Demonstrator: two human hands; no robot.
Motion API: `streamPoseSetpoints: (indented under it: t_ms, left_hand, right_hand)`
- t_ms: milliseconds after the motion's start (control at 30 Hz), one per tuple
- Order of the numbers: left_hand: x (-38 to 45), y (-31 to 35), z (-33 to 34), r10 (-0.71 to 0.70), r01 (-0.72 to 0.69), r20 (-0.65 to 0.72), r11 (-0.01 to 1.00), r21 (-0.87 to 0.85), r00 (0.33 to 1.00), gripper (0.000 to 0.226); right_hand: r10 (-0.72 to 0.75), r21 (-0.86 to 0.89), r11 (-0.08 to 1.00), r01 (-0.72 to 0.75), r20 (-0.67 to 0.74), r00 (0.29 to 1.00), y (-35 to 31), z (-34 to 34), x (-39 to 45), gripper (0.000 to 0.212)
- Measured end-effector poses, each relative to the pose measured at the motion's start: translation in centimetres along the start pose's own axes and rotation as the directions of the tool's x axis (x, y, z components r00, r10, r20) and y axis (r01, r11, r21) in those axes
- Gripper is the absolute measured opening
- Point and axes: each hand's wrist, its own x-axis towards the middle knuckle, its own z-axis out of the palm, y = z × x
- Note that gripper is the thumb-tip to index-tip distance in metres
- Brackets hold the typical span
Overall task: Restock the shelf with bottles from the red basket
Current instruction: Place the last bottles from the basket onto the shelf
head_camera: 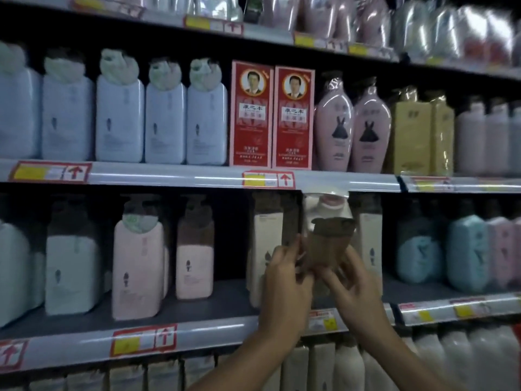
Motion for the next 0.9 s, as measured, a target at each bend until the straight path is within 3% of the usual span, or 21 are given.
streamPoseSetpoints:
  t_ms: [200, 367, 633, 900]
  left_hand:
    - [0.8, -2.1, 1.0, -0.07, 0.061, 0.061, 0.988, 0.144, 0.996, 0.056]
    - [2.0, -2.7, 1.9, -0.145, 0.118, 0.057, 0.934, 0.337, 0.988, 0.052]
    - [2.5, -2.1, 2.8, -0.171, 0.131, 0.058, 0.898, 0.42, 0.984, 0.054]
    - [2.6, -1.7, 3.4, -0.262, 0.24, 0.0, 0.884, 0.401, 0.965, 0.04]
  right_hand:
    - [0.116, 0.055, 0.991, -0.118, 0.047, 0.992, 3.7, 0.2, 1.2, 0.047]
    - [0.134, 0.026, 0.99, -0.136, 0.056, 0.989, 5.5, 0.9, 2.7, 0.048]
    - [0.185, -0.027, 0.983, -0.184, 0.087, 0.979, 7.3, 0.6, 4.0, 0.046]
    - [0.213, -0.069, 0.977, -0.203, 0.232, 0.949, 7.6, -0.2, 5.4, 0.044]
